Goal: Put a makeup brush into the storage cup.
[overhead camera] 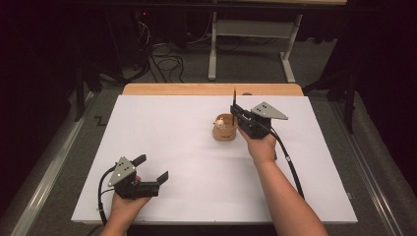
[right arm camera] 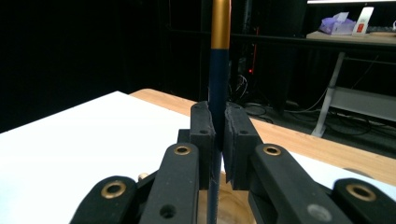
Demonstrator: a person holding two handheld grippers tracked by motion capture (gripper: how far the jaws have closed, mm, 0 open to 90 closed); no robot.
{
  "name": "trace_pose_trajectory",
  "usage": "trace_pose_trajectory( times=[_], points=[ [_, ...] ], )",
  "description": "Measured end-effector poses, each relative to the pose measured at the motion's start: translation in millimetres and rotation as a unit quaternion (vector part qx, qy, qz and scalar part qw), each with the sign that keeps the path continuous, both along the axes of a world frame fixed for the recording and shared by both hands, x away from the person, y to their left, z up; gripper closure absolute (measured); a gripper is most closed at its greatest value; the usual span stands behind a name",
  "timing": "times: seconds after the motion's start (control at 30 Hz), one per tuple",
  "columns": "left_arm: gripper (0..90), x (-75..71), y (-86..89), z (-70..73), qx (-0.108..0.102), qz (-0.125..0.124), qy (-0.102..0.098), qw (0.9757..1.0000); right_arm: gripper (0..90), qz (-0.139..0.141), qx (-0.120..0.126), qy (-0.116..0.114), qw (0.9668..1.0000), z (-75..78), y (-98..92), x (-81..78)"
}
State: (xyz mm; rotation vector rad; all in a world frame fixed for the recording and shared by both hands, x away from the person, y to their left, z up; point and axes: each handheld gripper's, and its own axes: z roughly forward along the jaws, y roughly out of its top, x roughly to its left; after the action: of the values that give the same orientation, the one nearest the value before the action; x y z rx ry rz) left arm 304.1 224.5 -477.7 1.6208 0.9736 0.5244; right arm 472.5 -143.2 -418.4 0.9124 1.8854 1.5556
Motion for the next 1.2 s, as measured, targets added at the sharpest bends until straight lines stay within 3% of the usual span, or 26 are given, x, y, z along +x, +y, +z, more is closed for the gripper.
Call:
trace_pose_trajectory(
  times=[0.7,1.2],
  points=[
    [0.4,-1.4,1.4,0.7,0.000,0.000,0.000,1.0000,84.7,-0.007,-0.005,0.014,0.9999,-16.5,5.1,8.7],
    [0.5,-1.8,0.4,0.4,0.000,-0.003,0.000,1.0000,84.4,-0.018,-0.011,0.042,0.9989,-31.6,3.4,10.9]
  ],
)
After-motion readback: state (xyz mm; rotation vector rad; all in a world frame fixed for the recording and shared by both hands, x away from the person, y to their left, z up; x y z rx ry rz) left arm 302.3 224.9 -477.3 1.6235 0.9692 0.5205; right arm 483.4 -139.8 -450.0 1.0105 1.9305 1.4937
